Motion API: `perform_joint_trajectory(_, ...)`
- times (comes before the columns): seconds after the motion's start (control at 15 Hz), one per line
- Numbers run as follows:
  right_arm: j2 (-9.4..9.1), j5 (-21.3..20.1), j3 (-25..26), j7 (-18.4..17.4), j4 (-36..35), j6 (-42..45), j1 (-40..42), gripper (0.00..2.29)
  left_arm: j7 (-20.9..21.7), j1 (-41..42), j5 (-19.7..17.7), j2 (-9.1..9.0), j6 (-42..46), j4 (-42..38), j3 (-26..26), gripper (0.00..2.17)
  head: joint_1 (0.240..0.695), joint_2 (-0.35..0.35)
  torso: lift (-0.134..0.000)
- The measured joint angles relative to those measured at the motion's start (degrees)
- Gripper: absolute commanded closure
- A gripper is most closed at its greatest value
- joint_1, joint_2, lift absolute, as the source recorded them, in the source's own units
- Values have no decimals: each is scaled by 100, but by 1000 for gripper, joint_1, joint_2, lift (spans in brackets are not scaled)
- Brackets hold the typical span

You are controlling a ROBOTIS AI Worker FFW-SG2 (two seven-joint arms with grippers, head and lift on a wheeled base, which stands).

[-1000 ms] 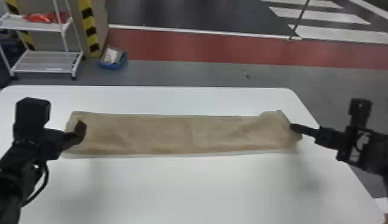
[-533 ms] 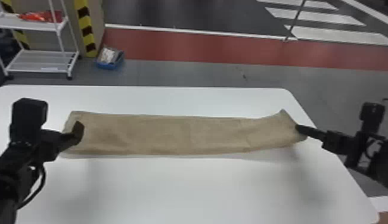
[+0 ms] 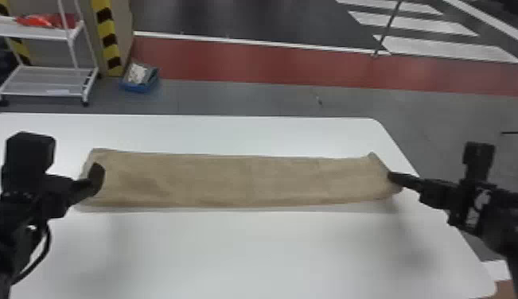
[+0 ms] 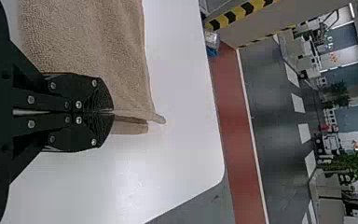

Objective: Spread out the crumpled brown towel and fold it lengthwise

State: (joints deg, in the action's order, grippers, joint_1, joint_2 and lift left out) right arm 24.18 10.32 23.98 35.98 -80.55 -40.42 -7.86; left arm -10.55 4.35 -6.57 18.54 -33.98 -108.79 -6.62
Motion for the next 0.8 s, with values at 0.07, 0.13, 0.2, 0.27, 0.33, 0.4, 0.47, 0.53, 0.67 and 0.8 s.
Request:
perform_joint_trajectory(0.07,1,-3,7,-3,22,20,-16,134,0,3,4,-2,-4,-2,-2,39,695,-204,-128)
perform_joint_trajectory(0.13,0,21,32,-4,28,38,-15,22,6,3,-2,-8,-6,-2,0,39,695,-206,-128)
perform_joint_trajectory(0.2,-1,58,69,3,28,50,4,22,22,-4,-38,-10,-7,-2,14,39,695,-207,-128)
perform_joint_trajectory(0.27,1,86,94,34,26,53,19,22,62,-19,-87,-10,-8,-2,35,39,695,-208,-128)
perform_joint_trajectory(0.33,20,107,108,65,9,55,30,22,128,-33,-175,-10,-11,-2,67,39,695,-209,-128)
perform_joint_trajectory(0.4,62,115,113,81,-16,53,35,26,161,-46,-290,-8,-24,-2,110,39,695,-213,-128)
perform_joint_trajectory(0.47,134,116,115,85,-45,29,35,53,167,-60,-392,-3,-60,-6,142,39,695,-216,-128)
perform_joint_trajectory(0.53,216,103,115,94,-65,-4,30,70,187,-78,-462,1,-99,-25,160,43,695,-222,-128)
perform_joint_trajectory(0.67,458,36,100,182,-82,-55,-31,90,306,-110,-574,3,-176,-58,207,39,695,-238,-128)
perform_joint_trajectory(0.8,646,-88,39,473,-81,-75,-99,167,402,-157,-676,2,-234,-63,251,46,695,-248,-128)
